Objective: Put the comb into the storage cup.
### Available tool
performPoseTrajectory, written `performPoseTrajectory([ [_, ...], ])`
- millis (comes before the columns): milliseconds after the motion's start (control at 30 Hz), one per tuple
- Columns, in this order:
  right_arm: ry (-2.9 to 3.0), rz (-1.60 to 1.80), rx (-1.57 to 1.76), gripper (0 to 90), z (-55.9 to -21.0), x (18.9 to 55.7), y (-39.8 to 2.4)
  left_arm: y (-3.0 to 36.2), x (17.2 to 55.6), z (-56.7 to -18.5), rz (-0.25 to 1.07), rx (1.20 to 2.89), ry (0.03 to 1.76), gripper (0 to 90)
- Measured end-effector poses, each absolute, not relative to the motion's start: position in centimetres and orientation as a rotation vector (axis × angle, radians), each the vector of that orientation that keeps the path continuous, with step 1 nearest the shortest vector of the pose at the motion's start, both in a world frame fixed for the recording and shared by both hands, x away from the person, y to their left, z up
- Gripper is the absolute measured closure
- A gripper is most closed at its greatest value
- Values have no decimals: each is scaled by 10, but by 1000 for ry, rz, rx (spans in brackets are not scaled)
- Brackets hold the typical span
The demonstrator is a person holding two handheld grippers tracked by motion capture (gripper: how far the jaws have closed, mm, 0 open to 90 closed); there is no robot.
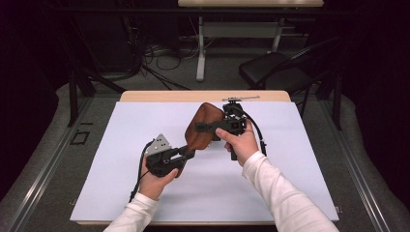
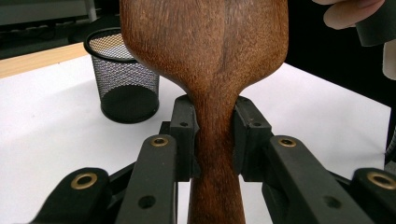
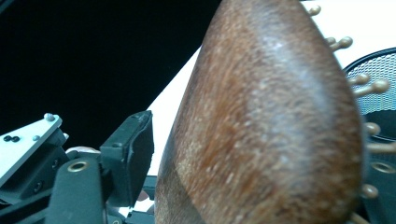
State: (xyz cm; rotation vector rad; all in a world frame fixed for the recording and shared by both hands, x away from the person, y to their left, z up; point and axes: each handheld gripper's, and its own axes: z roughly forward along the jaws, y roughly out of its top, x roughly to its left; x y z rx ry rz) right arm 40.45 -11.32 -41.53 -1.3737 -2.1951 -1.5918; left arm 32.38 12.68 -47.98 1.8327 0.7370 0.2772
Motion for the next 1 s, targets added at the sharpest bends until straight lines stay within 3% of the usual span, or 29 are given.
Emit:
performPoseTrajectory([
  [1000, -1959, -1639, -1422, 443, -426, 409, -122, 130, 328, -484, 264, 1838, 744, 726],
])
